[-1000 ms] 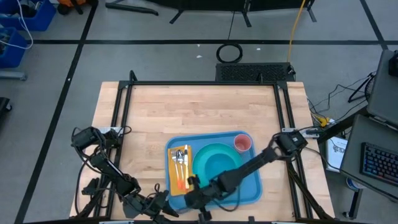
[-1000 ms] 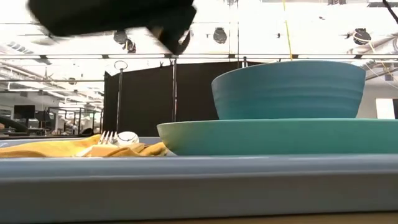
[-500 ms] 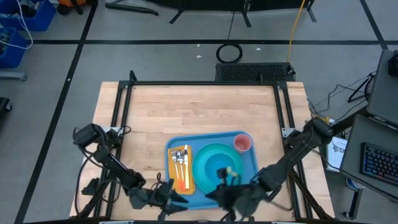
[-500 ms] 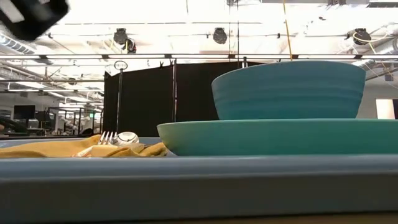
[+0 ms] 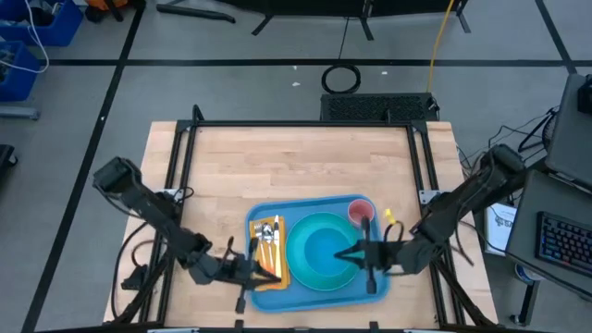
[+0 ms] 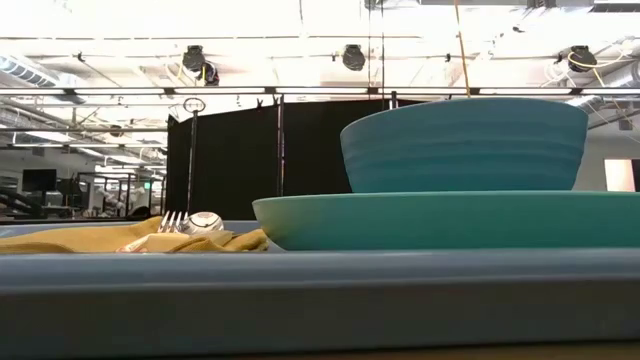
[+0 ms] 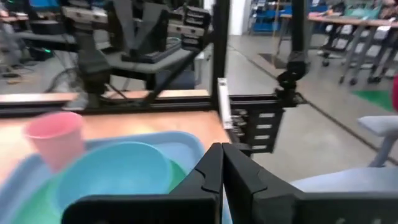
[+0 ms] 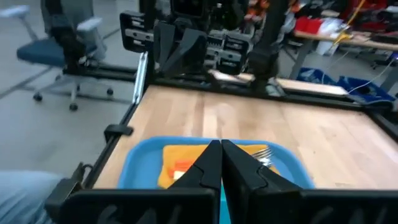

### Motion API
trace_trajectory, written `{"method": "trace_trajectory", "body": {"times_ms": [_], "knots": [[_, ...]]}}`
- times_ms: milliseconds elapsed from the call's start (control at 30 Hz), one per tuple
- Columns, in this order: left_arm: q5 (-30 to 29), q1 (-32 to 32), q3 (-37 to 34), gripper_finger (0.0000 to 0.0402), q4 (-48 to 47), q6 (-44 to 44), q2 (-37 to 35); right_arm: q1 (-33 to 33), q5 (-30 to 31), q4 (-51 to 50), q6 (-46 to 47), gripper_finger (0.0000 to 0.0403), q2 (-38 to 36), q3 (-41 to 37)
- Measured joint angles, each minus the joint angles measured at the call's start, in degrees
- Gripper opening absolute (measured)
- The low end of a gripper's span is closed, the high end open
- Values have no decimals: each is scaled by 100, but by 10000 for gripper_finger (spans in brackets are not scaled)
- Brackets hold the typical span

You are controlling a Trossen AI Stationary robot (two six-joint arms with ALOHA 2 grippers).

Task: Set up tray
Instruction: Return to Home Position

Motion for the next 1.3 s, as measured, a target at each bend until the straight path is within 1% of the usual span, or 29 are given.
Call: {"method": "trace_trajectory", "body": {"times_ms": [167,233,333,500,667,800,867,1033,1100,1233,1300], "knots": [[8,210,0,4,-1010,229,-753,62,302,149,-370,0,-617,-523],[109,259,0,4,-1291,270,-1033,109,421,160,-425,0,-807,-629],[98,272,0,3,-1696,344,-1398,191,444,208,-501,0,-1102,-728],[-167,269,0,2,-2236,415,-1884,385,745,191,-739,0,-1563,-832],[-186,270,0,2,-2856,433,-2276,559,740,25,-794,0,-2116,-963],[-192,200,-43,2,-3201,401,-2540,680,748,-38,-732,0,-2698,-1323],[-165,156,-191,2,-3101,417,-2698,692,718,-48,-612,0,-3034,-1595],[684,123,-948,2,-2223,548,-3215,693,542,-20,-268,0,-3911,-2369],[864,121,-1360,4,-1796,554,-3491,693,483,-24,-191,0,-4227,-2625],[894,125,-2204,3,-1075,422,-3999,691,-7,29,-260,0,-4713,-3012],[892,125,-2585,4,-719,399,-4197,693,-43,67,-269,0,-4901,-3169]]}}
